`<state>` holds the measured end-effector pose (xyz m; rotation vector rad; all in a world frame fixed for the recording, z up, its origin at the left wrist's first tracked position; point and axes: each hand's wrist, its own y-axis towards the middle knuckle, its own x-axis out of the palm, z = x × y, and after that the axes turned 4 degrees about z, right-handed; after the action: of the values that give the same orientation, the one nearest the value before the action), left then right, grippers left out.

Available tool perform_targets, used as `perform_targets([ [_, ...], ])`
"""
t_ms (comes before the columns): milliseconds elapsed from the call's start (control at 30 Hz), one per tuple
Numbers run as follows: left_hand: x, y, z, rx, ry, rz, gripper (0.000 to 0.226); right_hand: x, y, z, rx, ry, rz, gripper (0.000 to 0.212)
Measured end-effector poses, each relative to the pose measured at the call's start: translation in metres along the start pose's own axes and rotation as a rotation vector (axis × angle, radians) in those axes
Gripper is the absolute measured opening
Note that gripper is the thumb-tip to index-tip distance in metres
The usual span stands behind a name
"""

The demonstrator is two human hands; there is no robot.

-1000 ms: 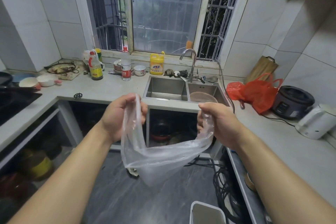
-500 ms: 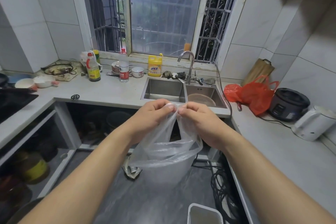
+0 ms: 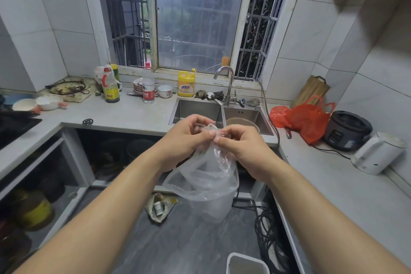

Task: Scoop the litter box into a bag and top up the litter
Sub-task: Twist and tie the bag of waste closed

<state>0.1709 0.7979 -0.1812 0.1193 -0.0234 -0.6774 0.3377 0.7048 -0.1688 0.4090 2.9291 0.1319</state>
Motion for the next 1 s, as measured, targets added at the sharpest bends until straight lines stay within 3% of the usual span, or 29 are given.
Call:
perform_targets([
  [100,0.001,0.001,-0.001,0.019,0.025,-0.007,0.017,-0.001,-0.001,0.000,0.002,-0.005,0.018,0.002],
  [267,0.003,-0.002,0.001,0.043,0.055,-0.004,0.014,-0.004,-0.004,0.000,0.007,-0.042,0.031,0.004],
  [500,0.003,-0.004,0.003,0.043,0.066,-0.021,0.020,-0.003,-0.007,-0.004,0.032,0.043,-0.043,0.037],
  [633,0.001,-0.008,0.001,0.019,0.086,-0.029,0.020,-0.002,-0.010,-0.005,-0.005,0.066,-0.025,0.015],
  [733,0.002,-0.016,0.005,0.002,0.127,0.018,0.018,-0.003,-0.010,-0.002,-0.007,0.020,0.015,0.015],
  [900,0.004,-0.042,0.010,0.282,0.472,0.244,0.010,-0.005,-0.008,0.004,0.005,-0.014,0.064,0.004],
  [1000,0.006,-0.064,-0.001,0.407,0.702,0.088,0.016,-0.008,-0.007,0.008,0.006,-0.013,0.089,0.004],
])
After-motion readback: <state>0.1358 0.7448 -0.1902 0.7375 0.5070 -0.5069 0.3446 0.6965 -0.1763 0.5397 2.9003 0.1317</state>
